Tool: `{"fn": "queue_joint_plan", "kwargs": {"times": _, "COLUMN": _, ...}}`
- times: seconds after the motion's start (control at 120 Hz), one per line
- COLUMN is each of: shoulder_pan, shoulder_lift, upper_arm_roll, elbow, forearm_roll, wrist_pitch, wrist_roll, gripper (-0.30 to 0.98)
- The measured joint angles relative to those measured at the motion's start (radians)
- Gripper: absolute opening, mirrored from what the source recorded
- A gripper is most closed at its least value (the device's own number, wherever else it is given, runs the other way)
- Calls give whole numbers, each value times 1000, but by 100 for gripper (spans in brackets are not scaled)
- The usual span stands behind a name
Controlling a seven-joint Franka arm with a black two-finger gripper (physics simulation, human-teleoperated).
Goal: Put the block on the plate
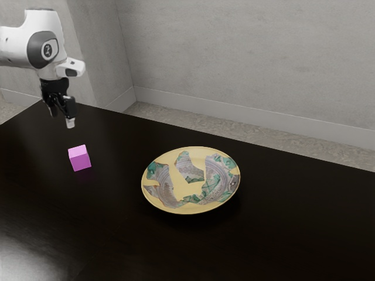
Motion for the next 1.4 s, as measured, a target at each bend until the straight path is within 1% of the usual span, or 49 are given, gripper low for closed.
{"fn": "queue_joint_plan", "kwargs": {"times": 0.075, "shoulder_pan": 20, "shoulder_lift": 66, "upper_arm_roll": -4, "elbow": 44, "forearm_roll": 3, "wrist_pitch": 23, "wrist_roll": 81, "gripper": 69}}
{"fn": "queue_joint_plan", "kwargs": {"times": 0.167, "shoulder_pan": 58, "shoulder_lift": 126, "upper_arm_roll": -13, "elbow": 61, "forearm_roll": 4, "wrist_pitch": 75, "wrist_roll": 174, "gripper": 69}}
{"fn": "queue_joint_plan", "kwargs": {"times": 0.275, "shoulder_pan": 139, "shoulder_lift": 203, "upper_arm_roll": -95, "elbow": 101, "forearm_roll": 5, "wrist_pitch": 134, "wrist_roll": 272, "gripper": 69}}
{"fn": "queue_joint_plan", "kwargs": {"times": 0.4, "shoulder_pan": 169, "shoulder_lift": 243, "upper_arm_roll": -111, "elbow": 113, "forearm_roll": 8, "wrist_pitch": 174, "wrist_roll": 359, "gripper": 69}}
{"fn": "queue_joint_plan", "kwargs": {"times": 0.55, "shoulder_pan": 208, "shoulder_lift": 282, "upper_arm_roll": -112, "elbow": 115, "forearm_roll": -8, "wrist_pitch": 208, "wrist_roll": 435, "gripper": 69}}
{"fn": "queue_joint_plan", "kwargs": {"times": 0.7, "shoulder_pan": 210, "shoulder_lift": 371, "upper_arm_roll": -115, "elbow": 192, "forearm_roll": -16, "wrist_pitch": 233, "wrist_roll": 490, "gripper": 69}}
{"fn": "queue_joint_plan", "kwargs": {"times": 0.842, "shoulder_pan": 213, "shoulder_lift": 420, "upper_arm_roll": -115, "elbow": 210, "forearm_roll": -18, "wrist_pitch": 270, "wrist_roll": 529, "gripper": 69}}
{"fn": "queue_joint_plan", "kwargs": {"times": 1.167, "shoulder_pan": 215, "shoulder_lift": 481, "upper_arm_roll": -116, "elbow": 211, "forearm_roll": -21, "wrist_pitch": 354, "wrist_roll": 582, "gripper": 69}}
{"fn": "queue_joint_plan", "kwargs": {"times": 1.4, "shoulder_pan": 224, "shoulder_lift": 521, "upper_arm_roll": -117, "elbow": 216, "forearm_roll": -46, "wrist_pitch": 415, "wrist_roll": 599, "gripper": 69}}
